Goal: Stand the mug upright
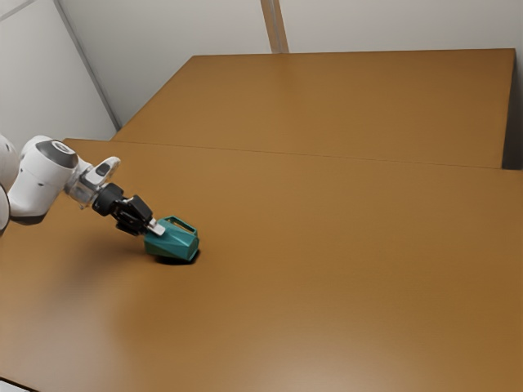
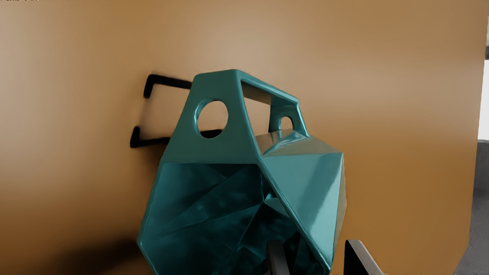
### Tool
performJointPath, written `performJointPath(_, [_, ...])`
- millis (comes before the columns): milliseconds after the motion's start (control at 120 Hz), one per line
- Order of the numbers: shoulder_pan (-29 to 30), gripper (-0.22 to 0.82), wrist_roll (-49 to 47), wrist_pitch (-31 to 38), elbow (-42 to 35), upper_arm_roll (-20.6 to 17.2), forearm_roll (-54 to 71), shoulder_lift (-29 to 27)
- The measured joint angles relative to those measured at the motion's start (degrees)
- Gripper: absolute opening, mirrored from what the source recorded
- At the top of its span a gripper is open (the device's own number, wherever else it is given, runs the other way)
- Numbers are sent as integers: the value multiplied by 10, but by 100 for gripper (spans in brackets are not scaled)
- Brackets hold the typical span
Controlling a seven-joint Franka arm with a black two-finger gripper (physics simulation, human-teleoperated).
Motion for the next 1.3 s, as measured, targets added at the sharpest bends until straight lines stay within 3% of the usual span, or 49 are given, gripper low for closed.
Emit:
performJointPath(225, [-4, -11, 22, -14, 0, -1, -12, -3])
performJointPath(683, [-27, -18, 43, -12, 8, -31, -21, -29])
performJointPath(800, [-71, -18, 39, 4, 37, -38, 0, -29])
performJointPath(983, [-165, -18, 24, 46, 71, -14, 85, -30])
performJointPath(1300, [-233, -18, -25, 88, 147, -14, 302, -19])
